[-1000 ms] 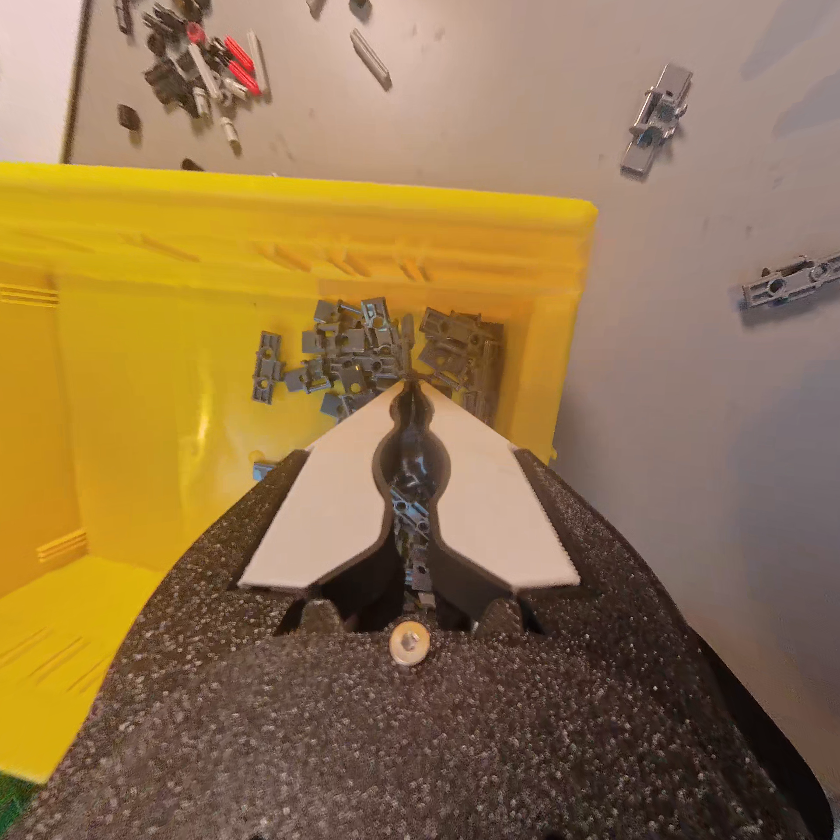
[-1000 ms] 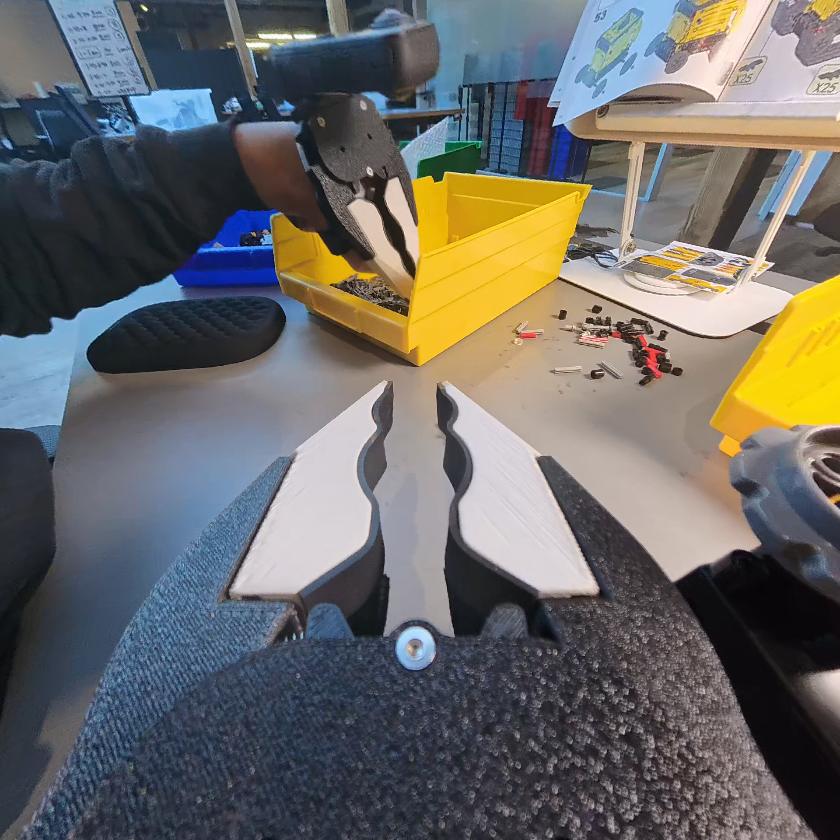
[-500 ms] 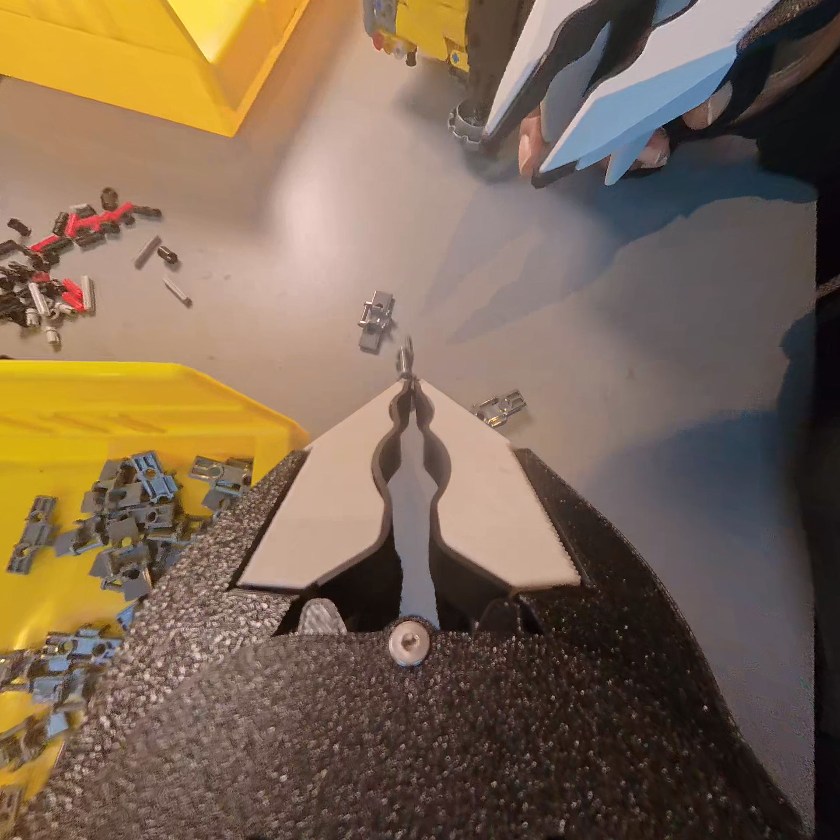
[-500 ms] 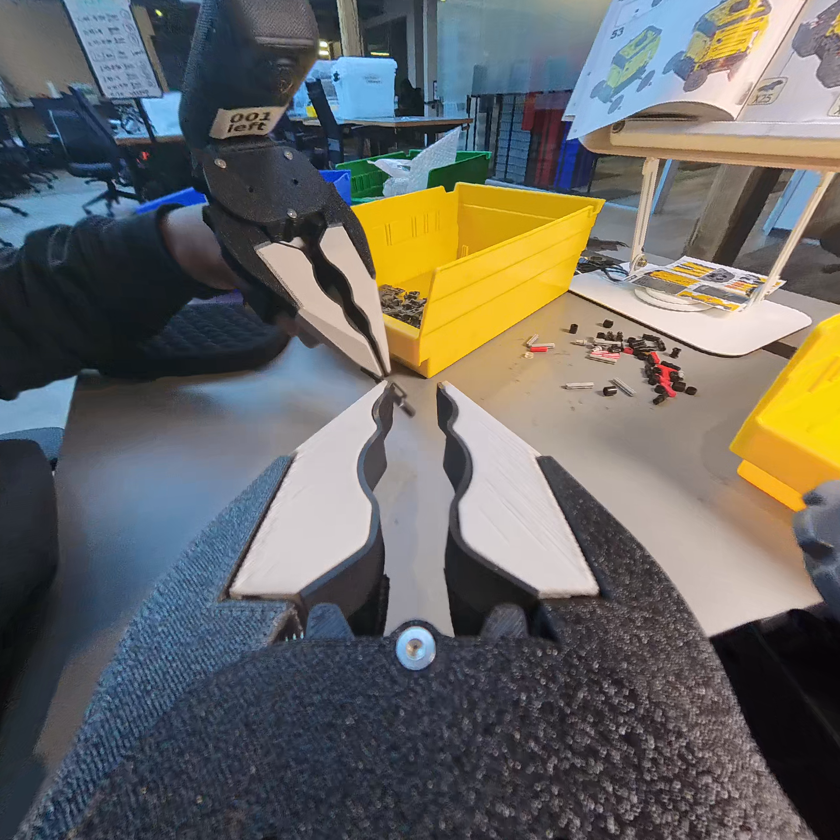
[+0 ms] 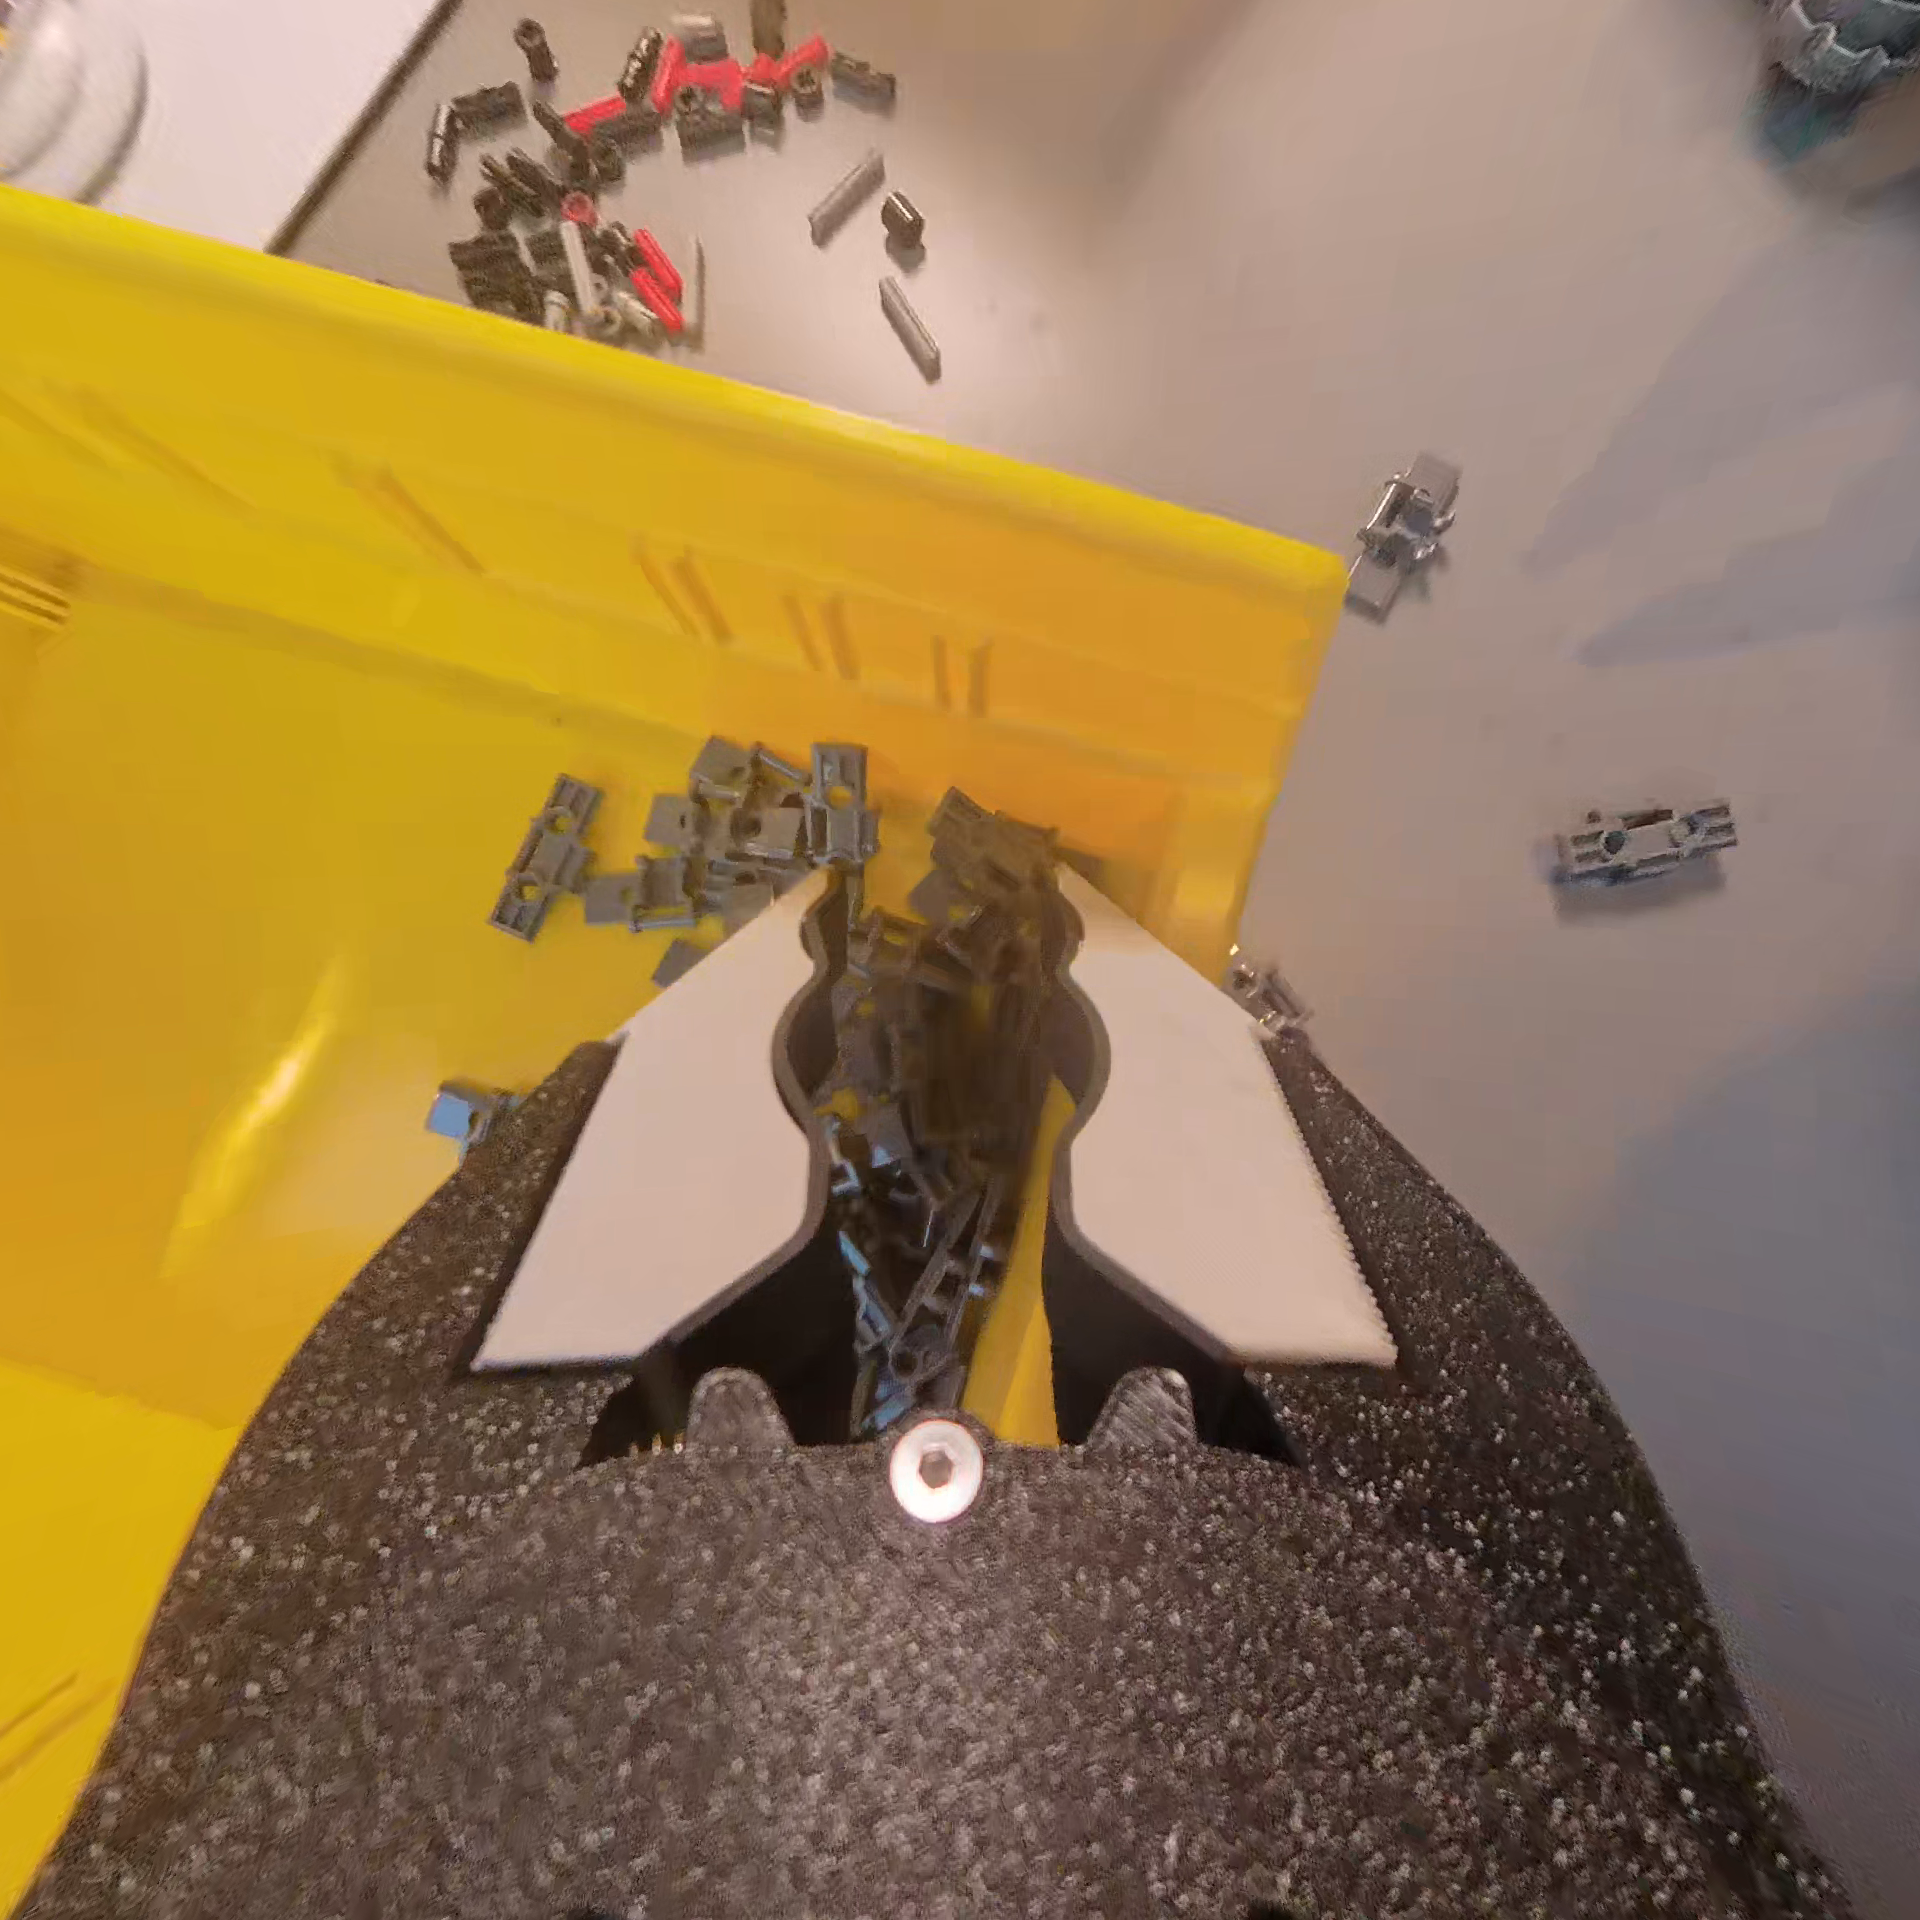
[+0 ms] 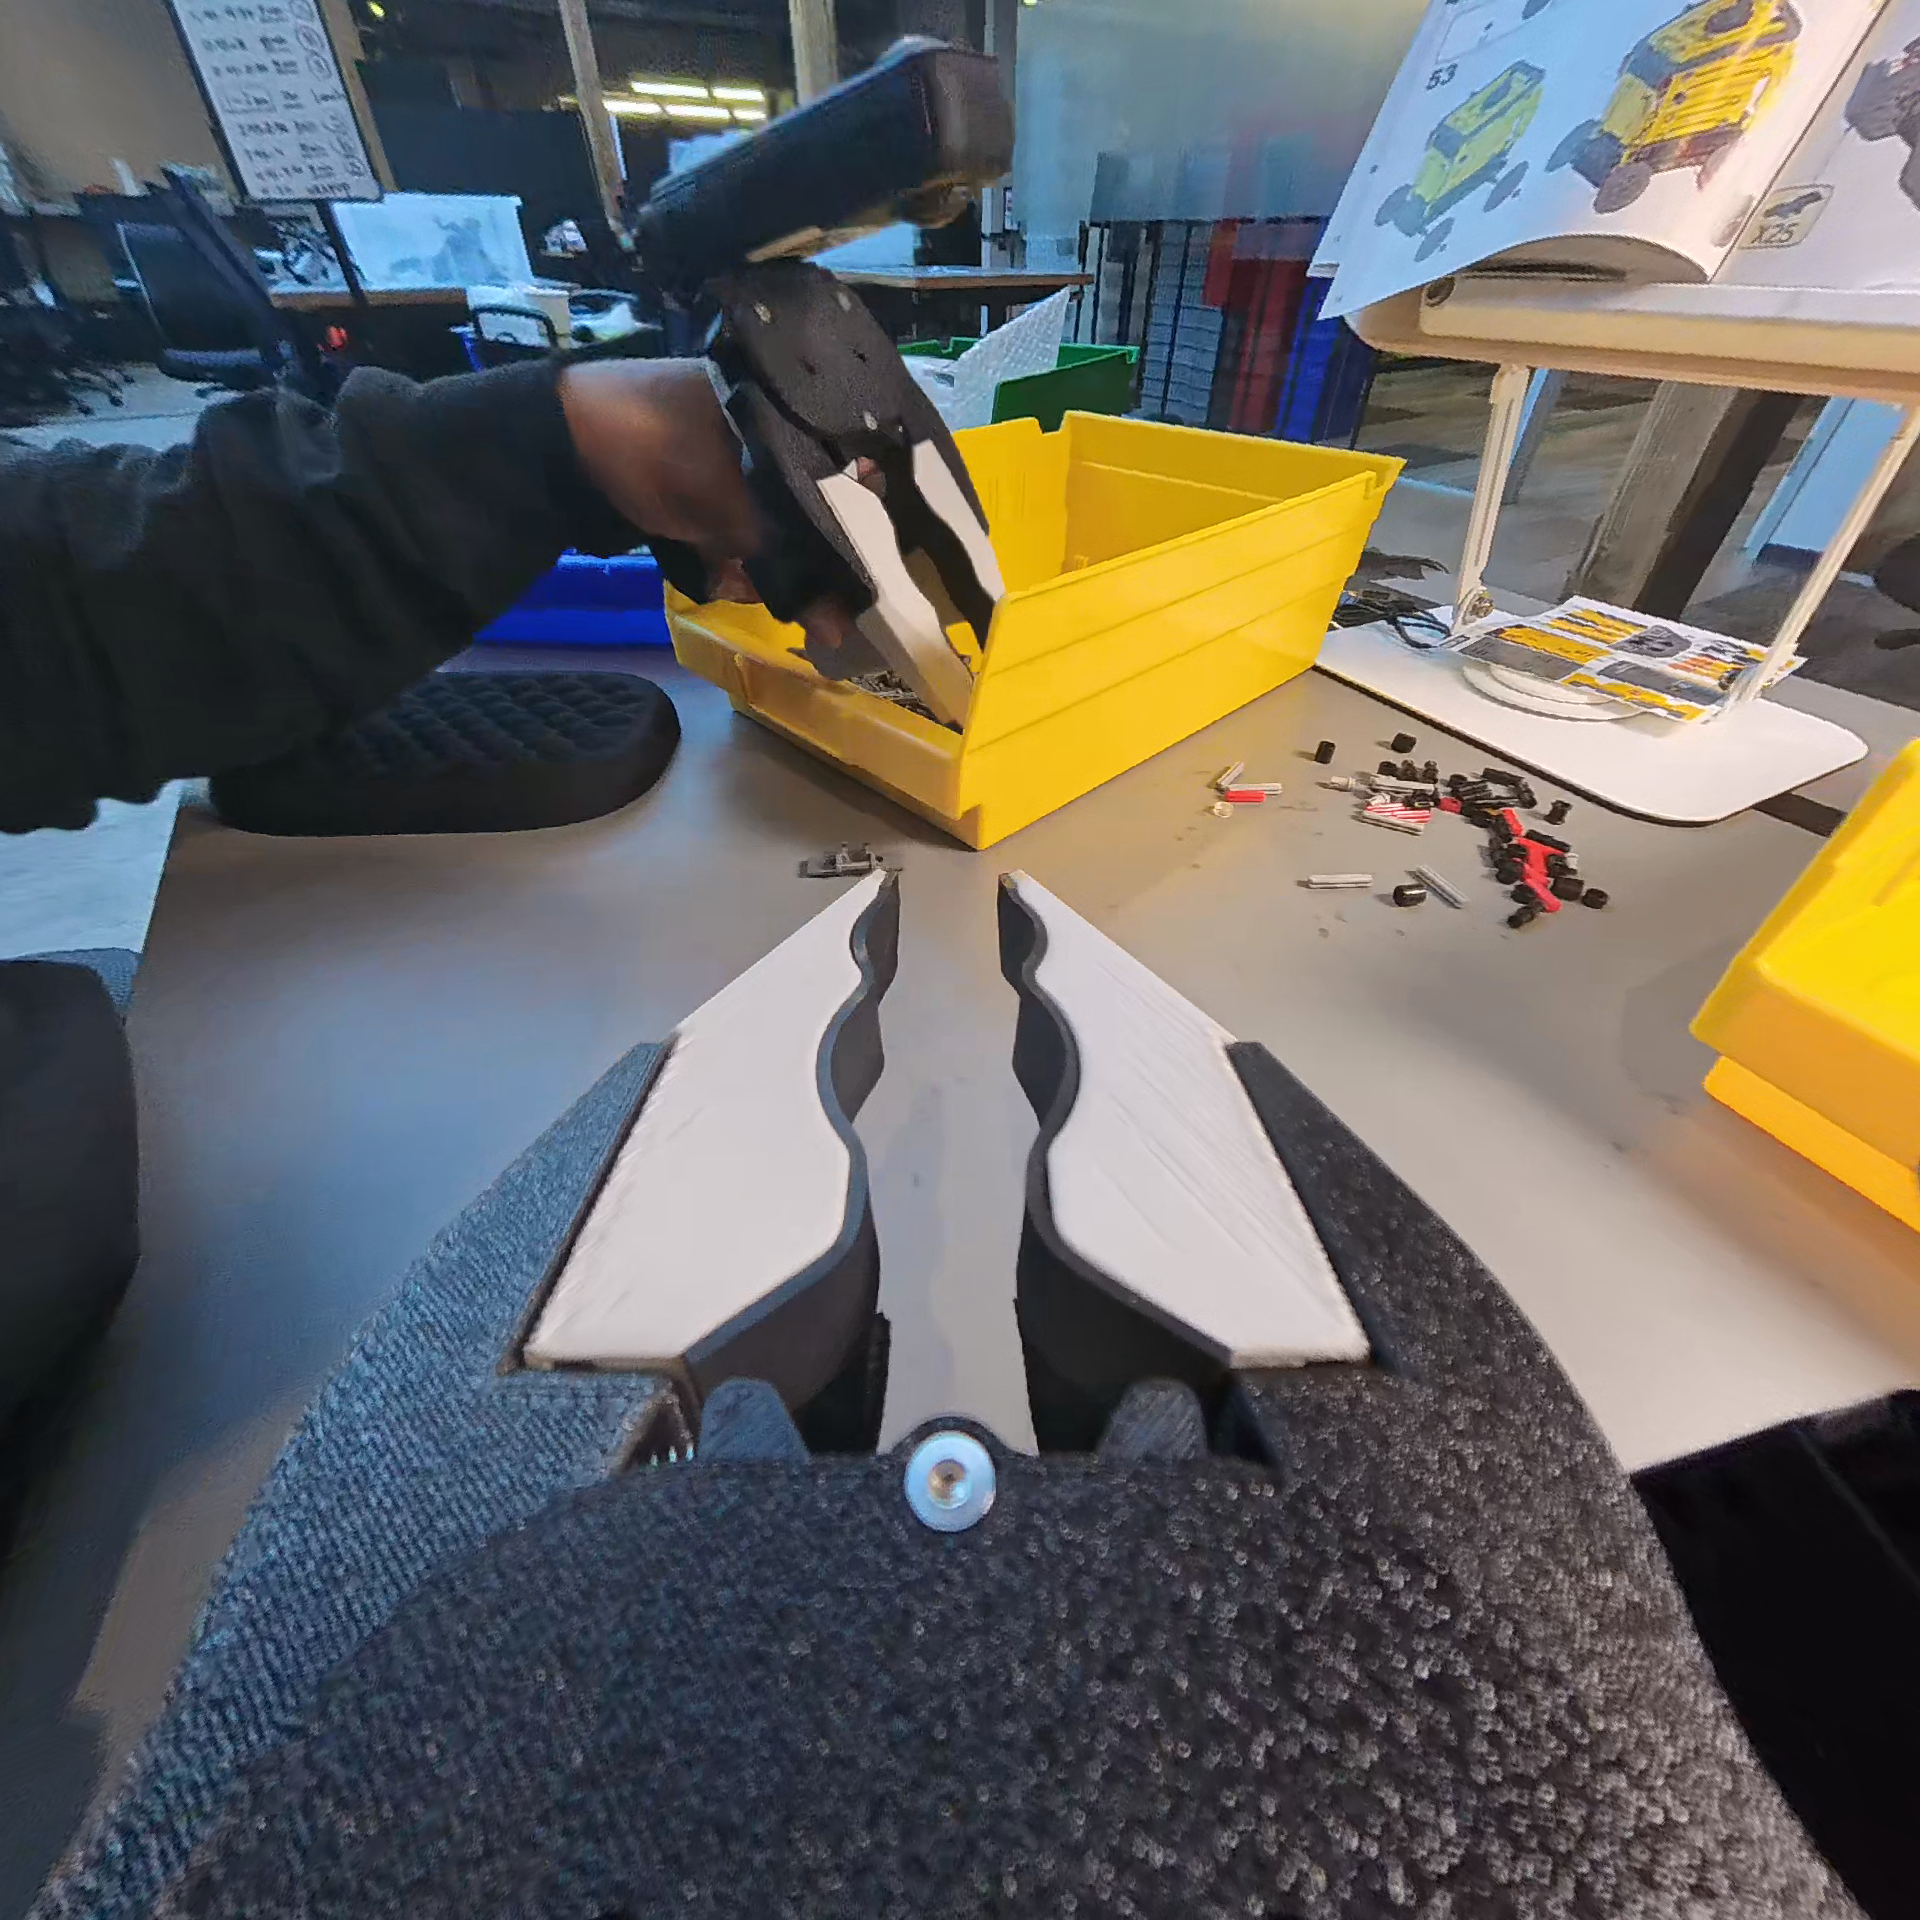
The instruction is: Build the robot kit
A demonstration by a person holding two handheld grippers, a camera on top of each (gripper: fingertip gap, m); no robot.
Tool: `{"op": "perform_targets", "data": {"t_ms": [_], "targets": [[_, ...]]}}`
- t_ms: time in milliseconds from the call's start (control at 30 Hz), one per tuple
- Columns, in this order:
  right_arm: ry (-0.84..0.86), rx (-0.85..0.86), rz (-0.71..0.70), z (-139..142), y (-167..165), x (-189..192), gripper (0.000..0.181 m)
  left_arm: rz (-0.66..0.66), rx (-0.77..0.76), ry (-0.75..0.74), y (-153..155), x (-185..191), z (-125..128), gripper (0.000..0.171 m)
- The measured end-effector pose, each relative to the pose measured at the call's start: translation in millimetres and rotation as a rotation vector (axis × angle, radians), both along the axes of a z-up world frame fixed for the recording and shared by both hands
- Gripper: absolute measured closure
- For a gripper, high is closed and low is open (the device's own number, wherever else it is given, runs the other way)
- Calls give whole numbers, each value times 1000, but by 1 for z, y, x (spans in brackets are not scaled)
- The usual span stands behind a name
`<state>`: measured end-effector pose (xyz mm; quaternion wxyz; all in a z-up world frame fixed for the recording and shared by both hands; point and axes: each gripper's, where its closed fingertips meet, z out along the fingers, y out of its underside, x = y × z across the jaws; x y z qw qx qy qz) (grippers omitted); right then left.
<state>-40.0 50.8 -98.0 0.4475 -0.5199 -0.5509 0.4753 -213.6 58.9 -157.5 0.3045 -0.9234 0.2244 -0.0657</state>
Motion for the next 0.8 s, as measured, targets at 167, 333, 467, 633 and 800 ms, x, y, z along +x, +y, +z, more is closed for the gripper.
{"op": "perform_targets", "data": {"t_ms": [167, 333, 467, 633, 800], "targets": [[9, -13, -4, 1, 2, 2, 163, -61, -98, 26, 2, 6, -7, 139], [16, -21, -8, 2, 4, 4, 163, -77, -188, 57, 4, -4, -19, 141], [18, -28, -7, 2, 5, 4, 163, -93, -218, 100, 5, -10, -26, 149], [25, -36, -9, 3, 6, 5, 163, -106, -170, 112, 5, -13, -14, 171], [21, -41, -4, 2, 6, 4, 162, -80, -105, 104, 4, -19, 3, 171]]}}
